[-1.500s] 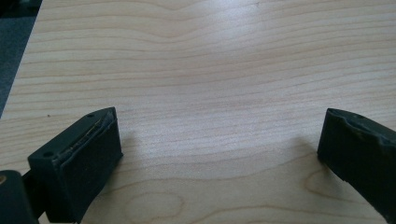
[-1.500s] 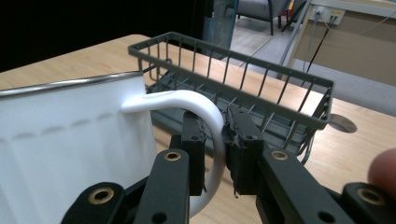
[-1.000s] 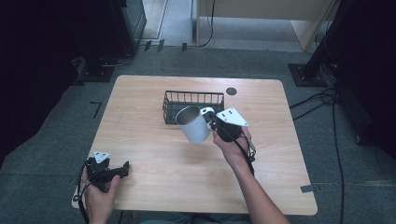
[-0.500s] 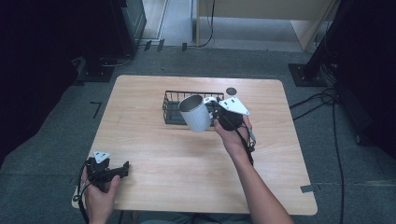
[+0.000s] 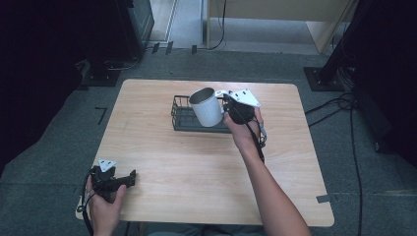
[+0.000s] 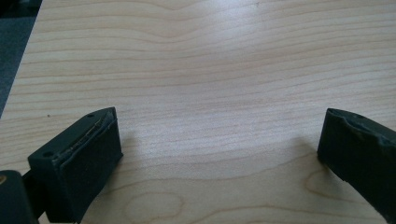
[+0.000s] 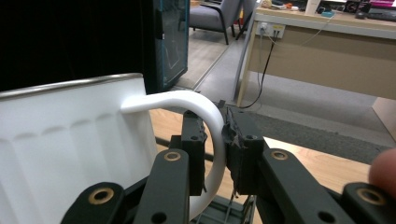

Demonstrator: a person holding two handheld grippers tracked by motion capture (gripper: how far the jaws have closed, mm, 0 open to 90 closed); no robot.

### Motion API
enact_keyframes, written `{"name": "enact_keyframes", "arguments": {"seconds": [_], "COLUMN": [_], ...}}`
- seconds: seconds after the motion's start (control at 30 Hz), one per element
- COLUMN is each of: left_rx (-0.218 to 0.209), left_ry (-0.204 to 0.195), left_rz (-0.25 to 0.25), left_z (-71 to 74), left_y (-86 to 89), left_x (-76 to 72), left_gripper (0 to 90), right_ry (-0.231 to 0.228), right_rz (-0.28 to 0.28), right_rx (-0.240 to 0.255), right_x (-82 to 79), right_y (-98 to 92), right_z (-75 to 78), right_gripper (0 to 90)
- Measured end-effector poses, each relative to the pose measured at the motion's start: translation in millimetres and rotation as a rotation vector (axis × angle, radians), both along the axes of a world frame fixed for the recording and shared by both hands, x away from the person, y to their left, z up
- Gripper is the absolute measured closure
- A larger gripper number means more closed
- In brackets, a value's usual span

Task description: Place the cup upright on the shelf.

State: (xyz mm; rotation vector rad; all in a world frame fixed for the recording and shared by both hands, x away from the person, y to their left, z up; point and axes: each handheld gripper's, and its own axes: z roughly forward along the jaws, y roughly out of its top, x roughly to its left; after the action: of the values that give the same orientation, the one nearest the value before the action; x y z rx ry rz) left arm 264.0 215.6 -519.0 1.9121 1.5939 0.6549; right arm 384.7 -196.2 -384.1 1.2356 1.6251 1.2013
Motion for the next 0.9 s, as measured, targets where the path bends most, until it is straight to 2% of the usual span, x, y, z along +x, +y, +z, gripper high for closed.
{"name": "enact_keyframes", "arguments": {"seconds": [0.27, 0.57, 0.9], "left_rx": [-0.001, -0.001, -0.001], "left_ry": [0.0, 0.0, 0.0], "left_rz": [0.001, 0.0, 0.001], "left_z": [0.0, 0.0, 0.0], "left_y": [-0.1, -0.1, -0.2], "left_x": [0.0, -0.1, 0.0], "left_gripper": [0.0, 0.0, 0.0], "right_ry": [0.005, 0.024, 0.036], "right_rz": [-0.034, -0.082, -0.117], "right_rx": [0.004, 0.017, 0.016], "right_x": [17.5, 35.9, 46.5], "right_y": [2.3, 7.7, 21.2], "right_z": [-0.5, -8.1, -14.1], "right_gripper": [78.5, 78.5, 78.2]}}
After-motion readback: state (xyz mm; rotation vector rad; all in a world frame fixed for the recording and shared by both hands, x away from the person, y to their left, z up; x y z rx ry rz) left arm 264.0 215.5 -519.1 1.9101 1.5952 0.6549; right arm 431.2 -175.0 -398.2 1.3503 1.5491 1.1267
